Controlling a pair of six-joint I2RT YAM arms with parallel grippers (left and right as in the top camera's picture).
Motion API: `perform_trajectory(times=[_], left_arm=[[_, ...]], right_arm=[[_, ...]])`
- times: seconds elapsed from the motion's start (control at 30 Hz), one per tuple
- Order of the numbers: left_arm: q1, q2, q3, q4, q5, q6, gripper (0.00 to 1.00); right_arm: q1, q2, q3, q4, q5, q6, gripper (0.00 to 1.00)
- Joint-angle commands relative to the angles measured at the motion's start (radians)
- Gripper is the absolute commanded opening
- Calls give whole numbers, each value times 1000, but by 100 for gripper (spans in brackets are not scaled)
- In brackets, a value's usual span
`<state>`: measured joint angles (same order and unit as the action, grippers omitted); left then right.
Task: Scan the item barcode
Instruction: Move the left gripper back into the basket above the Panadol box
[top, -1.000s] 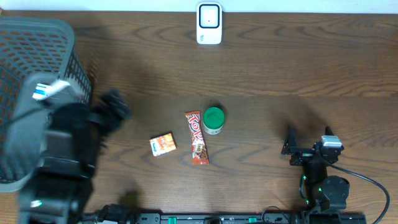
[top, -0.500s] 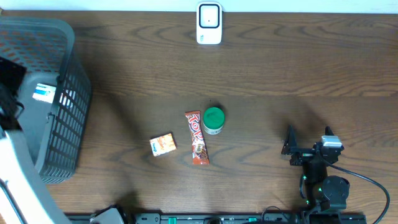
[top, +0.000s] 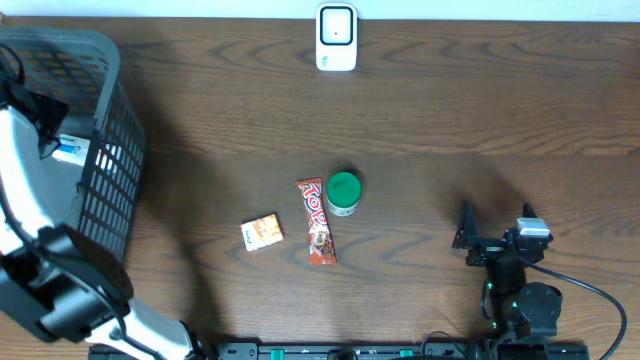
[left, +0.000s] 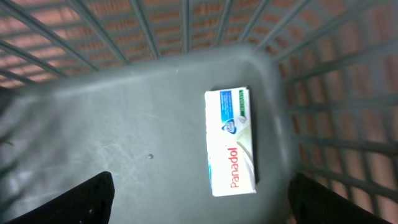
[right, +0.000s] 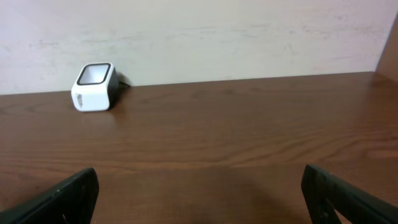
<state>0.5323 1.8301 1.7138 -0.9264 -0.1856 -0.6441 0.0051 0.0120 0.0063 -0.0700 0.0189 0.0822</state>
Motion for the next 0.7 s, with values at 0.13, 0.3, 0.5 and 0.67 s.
perform_trajectory(times=[0.13, 0.3, 0.5, 0.67], left_arm=[[3, 97, 15, 42, 41, -60, 89], [-2, 156, 14, 66, 48, -61, 90], [-17, 239, 14, 103, 66, -60, 90], [-44, 274, 14, 137, 73, -61, 91]], right_arm=[[10, -5, -1, -3, 6, -13, 99], [10, -5, -1, -3, 6, -13, 99], [10, -5, -1, -3, 6, -13, 99], [10, -5, -1, -3, 6, -13, 99]])
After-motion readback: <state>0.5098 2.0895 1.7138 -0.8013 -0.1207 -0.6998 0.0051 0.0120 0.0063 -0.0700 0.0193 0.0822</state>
